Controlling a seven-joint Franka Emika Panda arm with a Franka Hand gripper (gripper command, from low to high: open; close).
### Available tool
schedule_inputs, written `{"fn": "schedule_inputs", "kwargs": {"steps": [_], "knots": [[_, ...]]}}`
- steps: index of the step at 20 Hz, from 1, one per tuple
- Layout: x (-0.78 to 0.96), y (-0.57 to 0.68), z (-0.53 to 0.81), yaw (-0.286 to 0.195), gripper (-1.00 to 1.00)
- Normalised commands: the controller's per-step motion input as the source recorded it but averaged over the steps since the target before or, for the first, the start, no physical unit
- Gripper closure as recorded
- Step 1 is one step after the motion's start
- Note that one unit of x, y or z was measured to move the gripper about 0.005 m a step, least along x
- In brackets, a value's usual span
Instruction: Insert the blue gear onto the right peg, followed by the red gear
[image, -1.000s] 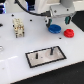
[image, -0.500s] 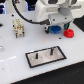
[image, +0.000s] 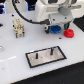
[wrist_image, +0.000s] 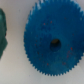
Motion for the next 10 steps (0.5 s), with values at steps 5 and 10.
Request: {"fn": "schedule_inputs", "kwargs": {"steps": [5,10], "knots": [[-0.22,0.0,-0.08,0.0,1.0],[0.02,0.0,0.06,0.0,1.0]]}}
